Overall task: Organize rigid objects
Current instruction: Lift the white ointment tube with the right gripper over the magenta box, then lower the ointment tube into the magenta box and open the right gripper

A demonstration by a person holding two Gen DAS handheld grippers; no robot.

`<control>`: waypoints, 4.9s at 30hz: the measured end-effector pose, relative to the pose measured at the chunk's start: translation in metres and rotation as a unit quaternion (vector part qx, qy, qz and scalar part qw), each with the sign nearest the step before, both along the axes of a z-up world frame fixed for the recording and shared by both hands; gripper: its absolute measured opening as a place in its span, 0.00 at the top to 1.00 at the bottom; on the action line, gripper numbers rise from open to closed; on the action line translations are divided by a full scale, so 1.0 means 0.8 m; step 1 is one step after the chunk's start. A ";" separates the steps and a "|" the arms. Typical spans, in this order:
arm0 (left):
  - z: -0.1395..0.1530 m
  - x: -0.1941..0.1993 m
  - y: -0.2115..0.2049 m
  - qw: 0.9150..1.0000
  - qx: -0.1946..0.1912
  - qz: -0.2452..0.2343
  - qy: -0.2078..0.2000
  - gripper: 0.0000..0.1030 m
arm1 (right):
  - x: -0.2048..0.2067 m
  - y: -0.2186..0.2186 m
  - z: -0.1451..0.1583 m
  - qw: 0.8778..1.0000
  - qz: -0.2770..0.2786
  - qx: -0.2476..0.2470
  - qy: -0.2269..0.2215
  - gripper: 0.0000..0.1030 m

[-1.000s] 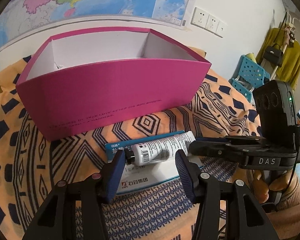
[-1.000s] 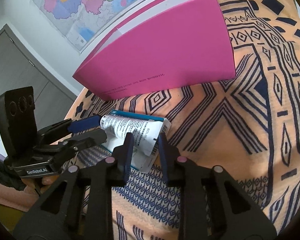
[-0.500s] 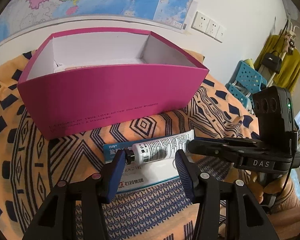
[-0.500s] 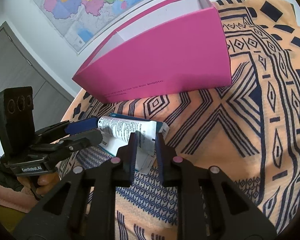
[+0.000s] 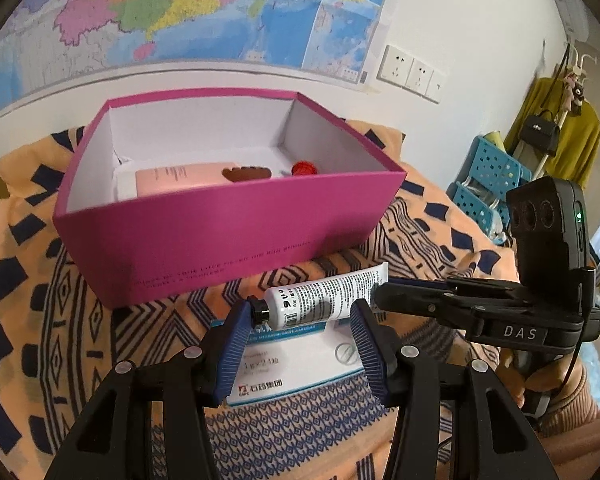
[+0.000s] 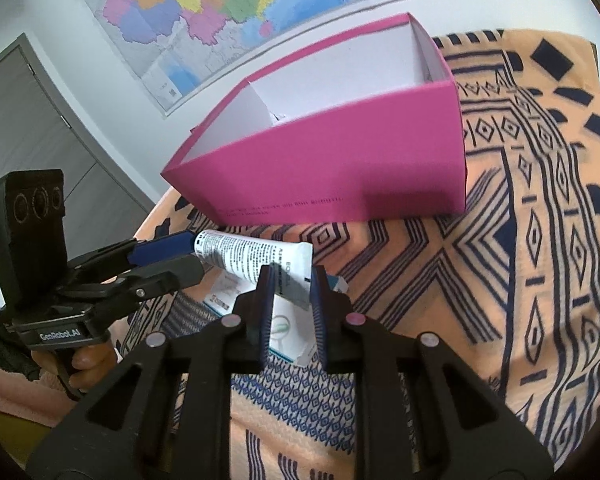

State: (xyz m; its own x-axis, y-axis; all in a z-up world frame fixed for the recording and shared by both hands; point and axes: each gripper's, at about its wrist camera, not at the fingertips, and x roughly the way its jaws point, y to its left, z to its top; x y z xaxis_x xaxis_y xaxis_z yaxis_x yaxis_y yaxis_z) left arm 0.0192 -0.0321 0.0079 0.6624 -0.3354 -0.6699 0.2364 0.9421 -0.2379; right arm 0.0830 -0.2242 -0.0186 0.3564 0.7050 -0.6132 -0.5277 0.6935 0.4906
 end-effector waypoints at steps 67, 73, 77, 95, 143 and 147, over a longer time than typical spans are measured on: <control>0.050 0.099 -0.019 0.999 0.016 0.021 -0.045 0.49 | 0.090 -0.007 0.072 0.995 -0.021 -0.004 -0.093 0.79; 0.048 0.107 -0.020 0.999 0.017 0.022 -0.038 0.49 | 0.096 -0.007 0.069 0.996 -0.024 -0.009 -0.087 0.79; 0.046 0.111 -0.020 0.999 0.017 0.023 -0.034 0.49 | 0.098 -0.005 0.068 0.996 -0.024 -0.012 -0.085 0.79; 0.032 0.128 -0.016 0.999 0.008 0.029 -0.013 0.49 | 0.112 0.004 0.059 0.996 -0.025 -0.035 -0.081 0.79; 0.045 0.068 0.002 0.994 0.050 0.066 -0.071 0.32 | 0.081 -0.018 0.069 0.996 -0.041 0.001 -0.076 0.62; 0.047 0.048 0.015 0.990 0.071 0.084 -0.086 0.28 | 0.062 -0.017 0.072 0.996 -0.023 -0.002 -0.084 0.53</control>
State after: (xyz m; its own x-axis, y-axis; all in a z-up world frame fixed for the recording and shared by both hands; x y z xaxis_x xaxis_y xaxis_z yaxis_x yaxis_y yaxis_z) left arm 0.0576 -0.0201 0.0453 0.8091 -0.1218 -0.5749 0.0991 0.9926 -0.0708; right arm 0.1325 -0.2381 0.0393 0.4867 0.6832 -0.5444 -0.5691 0.7207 0.3958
